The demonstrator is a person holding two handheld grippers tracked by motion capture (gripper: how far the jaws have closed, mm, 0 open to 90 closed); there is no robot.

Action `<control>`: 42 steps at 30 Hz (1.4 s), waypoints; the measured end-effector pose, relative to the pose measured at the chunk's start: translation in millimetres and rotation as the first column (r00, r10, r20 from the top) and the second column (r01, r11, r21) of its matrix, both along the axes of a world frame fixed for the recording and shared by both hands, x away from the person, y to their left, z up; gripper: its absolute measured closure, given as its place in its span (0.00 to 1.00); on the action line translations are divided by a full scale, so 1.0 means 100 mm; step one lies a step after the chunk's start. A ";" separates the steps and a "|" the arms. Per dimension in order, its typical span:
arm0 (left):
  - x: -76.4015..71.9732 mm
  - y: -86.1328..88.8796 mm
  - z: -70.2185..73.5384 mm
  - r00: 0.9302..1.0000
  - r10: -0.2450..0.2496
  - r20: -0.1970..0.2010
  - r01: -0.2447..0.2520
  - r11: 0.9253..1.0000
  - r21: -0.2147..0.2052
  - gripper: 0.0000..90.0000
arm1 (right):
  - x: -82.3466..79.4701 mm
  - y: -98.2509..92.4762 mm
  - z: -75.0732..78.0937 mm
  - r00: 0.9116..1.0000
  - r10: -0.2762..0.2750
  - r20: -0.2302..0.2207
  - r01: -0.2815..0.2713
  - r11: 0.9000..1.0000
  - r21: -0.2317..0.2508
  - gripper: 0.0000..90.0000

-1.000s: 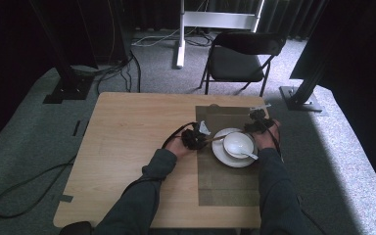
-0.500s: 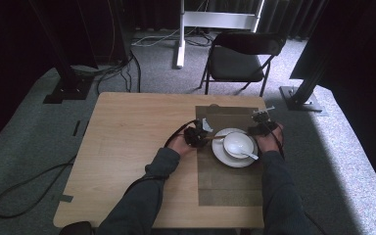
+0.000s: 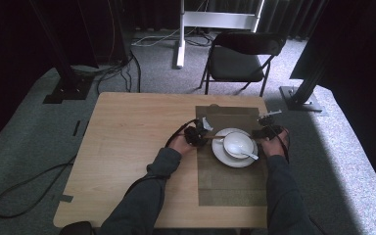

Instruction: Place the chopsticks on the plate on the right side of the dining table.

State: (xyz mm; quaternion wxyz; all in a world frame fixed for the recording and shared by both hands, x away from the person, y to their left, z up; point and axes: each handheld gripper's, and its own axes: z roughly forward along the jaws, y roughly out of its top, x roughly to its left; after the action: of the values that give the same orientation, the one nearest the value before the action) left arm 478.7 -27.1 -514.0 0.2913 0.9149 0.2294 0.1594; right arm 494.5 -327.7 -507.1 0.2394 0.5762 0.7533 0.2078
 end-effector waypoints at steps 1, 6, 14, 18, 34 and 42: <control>0.00 0.00 0.00 1.000 0.000 0.001 0.000 1.000 -0.001 0.81 | -0.01 0.00 0.00 1.000 0.000 0.001 0.000 1.000 0.002 0.42; 0.00 0.00 0.00 1.000 0.001 -0.001 -0.001 1.000 -0.011 0.78 | -0.03 0.00 0.00 1.000 -0.001 0.013 0.001 1.000 0.004 0.42; -0.04 0.14 0.06 1.000 0.023 -0.005 -0.023 0.999 -0.042 0.70 | -0.06 -0.03 0.05 0.999 -0.013 0.053 0.013 1.000 0.003 0.39; -0.10 0.30 0.10 0.999 0.046 -0.005 -0.046 0.997 -0.059 0.69 | -0.10 -0.06 0.11 0.996 -0.017 0.085 0.016 1.000 0.014 0.39; -0.36 0.47 0.10 0.999 0.044 0.008 -0.044 0.996 -0.072 0.70 | -0.62 -0.09 0.44 0.963 -0.009 0.271 -0.017 0.995 0.097 0.38; -0.50 0.69 0.22 0.998 0.065 0.017 -0.063 0.992 -0.111 0.67 | -1.20 -0.05 0.63 0.931 0.000 0.366 -0.057 0.988 0.146 0.38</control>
State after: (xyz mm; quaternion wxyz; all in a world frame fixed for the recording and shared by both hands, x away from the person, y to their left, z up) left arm 429.0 41.7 -491.6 0.3387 0.8878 0.2642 0.1650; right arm 374.9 -332.2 -443.9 0.3267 0.5333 0.6858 0.3722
